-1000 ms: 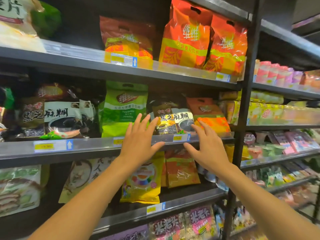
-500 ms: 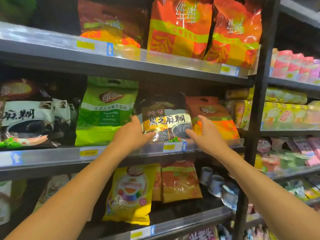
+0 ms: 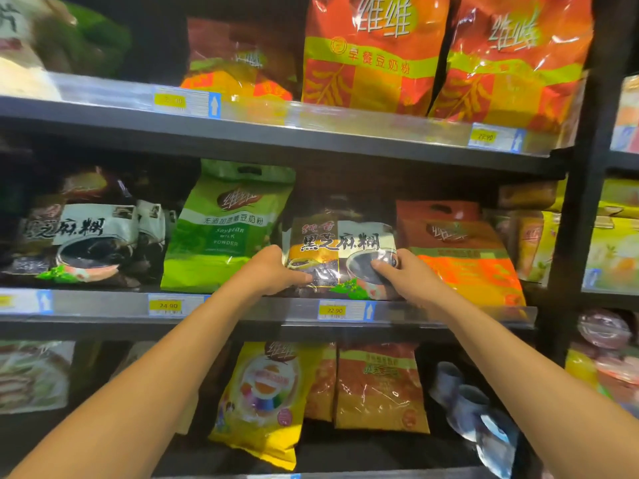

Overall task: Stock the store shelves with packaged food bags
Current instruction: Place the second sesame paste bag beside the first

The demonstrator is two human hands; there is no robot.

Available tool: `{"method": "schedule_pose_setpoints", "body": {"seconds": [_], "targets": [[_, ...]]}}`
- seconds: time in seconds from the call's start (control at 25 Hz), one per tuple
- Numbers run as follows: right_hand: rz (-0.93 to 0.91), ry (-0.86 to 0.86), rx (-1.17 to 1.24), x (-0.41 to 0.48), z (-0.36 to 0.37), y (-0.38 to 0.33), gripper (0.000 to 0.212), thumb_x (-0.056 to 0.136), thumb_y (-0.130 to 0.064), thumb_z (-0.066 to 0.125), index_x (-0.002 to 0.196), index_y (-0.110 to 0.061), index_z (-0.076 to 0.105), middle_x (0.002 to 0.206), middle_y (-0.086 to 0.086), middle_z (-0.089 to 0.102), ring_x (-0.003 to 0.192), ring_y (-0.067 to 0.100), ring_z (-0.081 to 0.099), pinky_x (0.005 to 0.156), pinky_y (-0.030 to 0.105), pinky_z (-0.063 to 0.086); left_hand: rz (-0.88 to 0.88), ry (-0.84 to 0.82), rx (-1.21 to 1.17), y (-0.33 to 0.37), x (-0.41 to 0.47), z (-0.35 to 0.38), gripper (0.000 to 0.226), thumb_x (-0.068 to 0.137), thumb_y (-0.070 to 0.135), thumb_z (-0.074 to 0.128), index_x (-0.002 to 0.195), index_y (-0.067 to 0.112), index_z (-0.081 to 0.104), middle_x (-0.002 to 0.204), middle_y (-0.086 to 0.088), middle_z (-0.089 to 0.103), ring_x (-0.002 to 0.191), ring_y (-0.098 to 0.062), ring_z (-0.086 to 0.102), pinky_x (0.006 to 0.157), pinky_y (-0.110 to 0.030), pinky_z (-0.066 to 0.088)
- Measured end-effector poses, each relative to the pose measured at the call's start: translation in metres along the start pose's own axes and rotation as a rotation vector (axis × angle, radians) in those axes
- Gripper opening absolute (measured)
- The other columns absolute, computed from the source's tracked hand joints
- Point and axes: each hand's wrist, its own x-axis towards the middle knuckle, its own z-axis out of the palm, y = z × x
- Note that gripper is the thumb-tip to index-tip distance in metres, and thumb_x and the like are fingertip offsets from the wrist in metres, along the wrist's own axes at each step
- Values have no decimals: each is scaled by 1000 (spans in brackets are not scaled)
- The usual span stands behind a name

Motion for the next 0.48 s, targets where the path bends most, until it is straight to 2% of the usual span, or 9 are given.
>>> {"method": "schedule_pose_setpoints", "body": {"seconds": [0.08,0.12,0.16,0.2,0.24,0.28,0.36,0.48], "targets": [[-63,31,99,3,-7,-8,23,105,-39,55,93,-20,59,93,4,69,85,21,65,72,35,45,-16,73,-79,16,-9,-4,73,85,44,82,138,4,53,120,-6,57,102,-22,53,83,-33,41],[-84,51,149,2,-12,-14,24,107,-35,54,88,-20,58,87,0,66,80,18,63,70,33,44,-22,101,-142,24,-13,-5,78,86,44,81,144,4,48,127,-9,56,106,-23,52,87,-35,44],[-94,73,190,0,-17,-21,24,108,-33,52,88,-21,57,84,-4,62,76,12,58,68,31,42,-26,110,-226,30,-16,-7,75,87,42,81,143,4,48,128,-9,58,106,-24,56,89,-38,50],[-91,92,220,0,-20,-23,22,108,-33,50,91,-21,56,84,-6,59,74,6,54,67,31,41,-39,88,-350,34,-19,-8,63,89,39,80,134,4,53,121,-8,61,103,-23,62,92,-42,57],[-87,99,243,-1,-25,-25,22,109,-33,49,92,-21,56,85,-6,58,74,4,52,68,33,40,-69,50,-516,35,-21,-11,50,90,35,80,121,3,58,119,-8,66,98,-22,67,94,-46,60],[-90,97,269,-1,-28,-23,22,109,-34,49,91,-23,57,87,-5,60,76,6,53,70,34,40,-115,0,-701,35,-23,-14,46,90,31,80,118,-1,63,121,-13,69,98,-25,72,94,-49,62],[-83,99,331,-3,-34,-17,20,108,-39,50,102,-23,60,99,-3,66,83,9,59,72,32,44,-218,-100,-1000,32,-30,-20,50,89,31,80,125,0,65,129,-22,69,106,-35,75,93,-50,62],[-51,110,412,-18,-42,-6,32,107,-43,50,122,-18,62,111,0,69,91,10,64,71,30,48,-297,-257,-1188,30,-46,-21,69,84,40,80,133,-6,63,134,-25,67,111,-33,72,103,-39,56]]}}
